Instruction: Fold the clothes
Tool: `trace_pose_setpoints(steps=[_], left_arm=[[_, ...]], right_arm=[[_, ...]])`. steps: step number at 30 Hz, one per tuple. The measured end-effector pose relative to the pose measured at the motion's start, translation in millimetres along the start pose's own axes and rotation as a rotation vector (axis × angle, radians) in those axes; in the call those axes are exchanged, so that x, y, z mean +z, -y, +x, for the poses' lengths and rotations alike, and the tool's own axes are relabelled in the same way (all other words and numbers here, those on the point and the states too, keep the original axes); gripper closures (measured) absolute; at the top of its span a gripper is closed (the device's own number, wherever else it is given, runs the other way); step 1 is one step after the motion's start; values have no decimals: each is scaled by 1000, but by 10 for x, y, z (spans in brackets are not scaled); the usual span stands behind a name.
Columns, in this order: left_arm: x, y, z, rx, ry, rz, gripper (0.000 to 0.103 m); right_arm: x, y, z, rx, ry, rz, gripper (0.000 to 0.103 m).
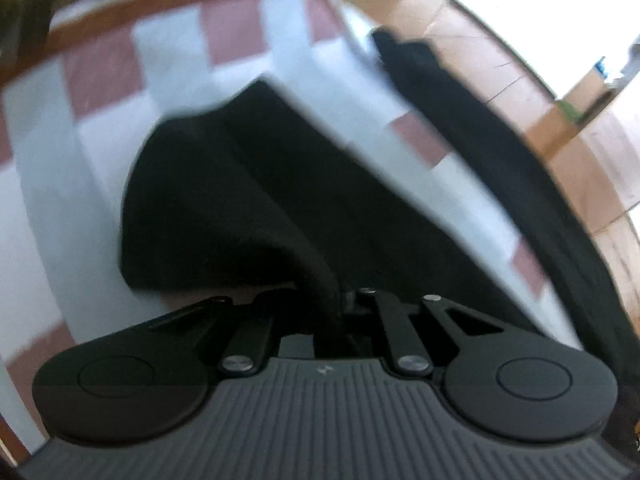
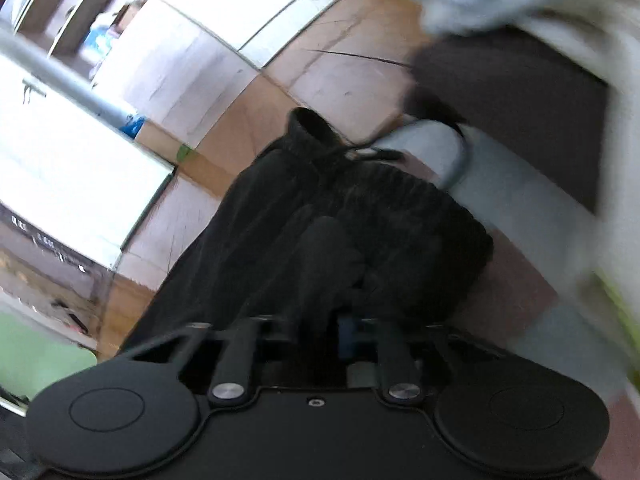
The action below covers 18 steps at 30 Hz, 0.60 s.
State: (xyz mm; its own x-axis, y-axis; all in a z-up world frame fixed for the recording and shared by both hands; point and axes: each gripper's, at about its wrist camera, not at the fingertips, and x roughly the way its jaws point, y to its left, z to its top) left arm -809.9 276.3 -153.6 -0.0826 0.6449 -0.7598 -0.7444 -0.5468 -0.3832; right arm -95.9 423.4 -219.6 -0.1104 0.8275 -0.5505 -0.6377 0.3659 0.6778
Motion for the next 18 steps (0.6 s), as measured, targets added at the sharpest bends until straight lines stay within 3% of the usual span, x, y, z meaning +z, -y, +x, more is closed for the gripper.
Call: trace_pose_setpoints(steps=[4,7,13,18], left_arm=[[256,176,-474,-38,119,30,95],[291,299,-817,-43,203,80,95],[179,208,-1016,-33,213,76,95],[78,58,-1258,-91,205,5,96]], right_arm=[[203,-571,-293,65,145,-262,90],[340,-697,-595,99,207,-297,92],[320,-565,-842,86,179,-300,93],[207,-431,-1152,105,151,-126,94]])
